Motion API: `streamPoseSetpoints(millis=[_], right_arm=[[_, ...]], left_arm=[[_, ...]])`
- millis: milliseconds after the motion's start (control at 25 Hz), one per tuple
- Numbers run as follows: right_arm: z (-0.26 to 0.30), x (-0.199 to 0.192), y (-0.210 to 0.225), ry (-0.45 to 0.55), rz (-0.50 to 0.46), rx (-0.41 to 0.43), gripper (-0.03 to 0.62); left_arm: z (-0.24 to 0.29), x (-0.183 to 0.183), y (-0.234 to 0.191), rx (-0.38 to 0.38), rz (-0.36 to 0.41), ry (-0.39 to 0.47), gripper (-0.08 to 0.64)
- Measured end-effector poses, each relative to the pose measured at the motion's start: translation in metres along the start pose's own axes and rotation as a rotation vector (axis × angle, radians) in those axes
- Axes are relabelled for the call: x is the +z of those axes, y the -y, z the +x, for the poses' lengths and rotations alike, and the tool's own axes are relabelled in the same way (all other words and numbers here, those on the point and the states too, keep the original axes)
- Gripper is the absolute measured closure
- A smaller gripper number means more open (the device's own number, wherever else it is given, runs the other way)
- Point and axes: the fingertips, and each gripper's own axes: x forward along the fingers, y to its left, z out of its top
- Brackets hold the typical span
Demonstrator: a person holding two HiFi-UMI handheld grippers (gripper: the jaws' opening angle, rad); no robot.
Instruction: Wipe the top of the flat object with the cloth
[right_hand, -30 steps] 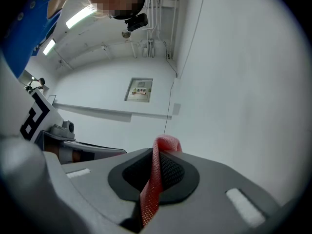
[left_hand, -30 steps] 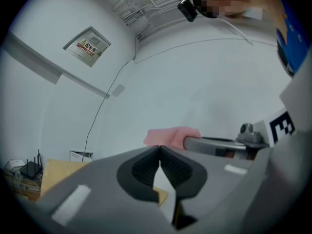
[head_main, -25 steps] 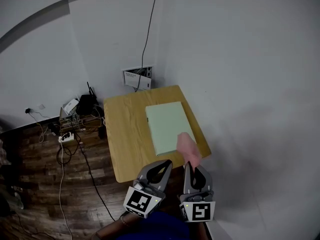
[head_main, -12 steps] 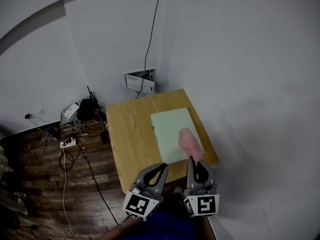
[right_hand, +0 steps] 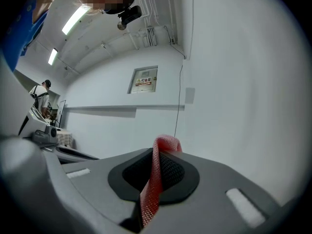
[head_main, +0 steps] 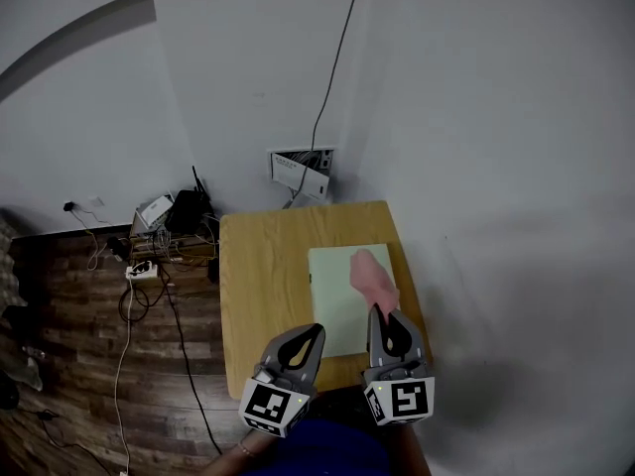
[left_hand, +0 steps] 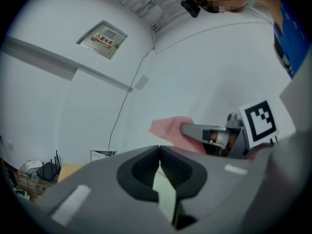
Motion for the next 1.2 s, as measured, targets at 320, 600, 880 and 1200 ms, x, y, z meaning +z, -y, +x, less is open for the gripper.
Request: streamPoseSetpoints(millis=[320, 600, 880, 1200], right_arm=[[0.051, -0.017, 0.050, -0.018, -0.022, 0.151, 0.578], [0.087, -0.028, 0.074, -0.031, -0.005, 0.272, 0.577], [0.107, -0.053, 0.071, -0.075, 0.001, 0.307, 0.577], [0.138, -0.099, 0.051, -0.191, -0.032, 0.315, 0.577]], left_arm=[[0.071, -0.025, -0.006, 0.128, -0.003, -0.052, 0.557], [0.101, -0.068, -0.025, 0.269, -0.021, -0.148, 0.555], [0.105, -0.124, -0.045, 0.320, -0.091, -0.274, 0.509], [0.112, -0.209, -0.068, 0.318, -0.141, -0.506, 0.396]])
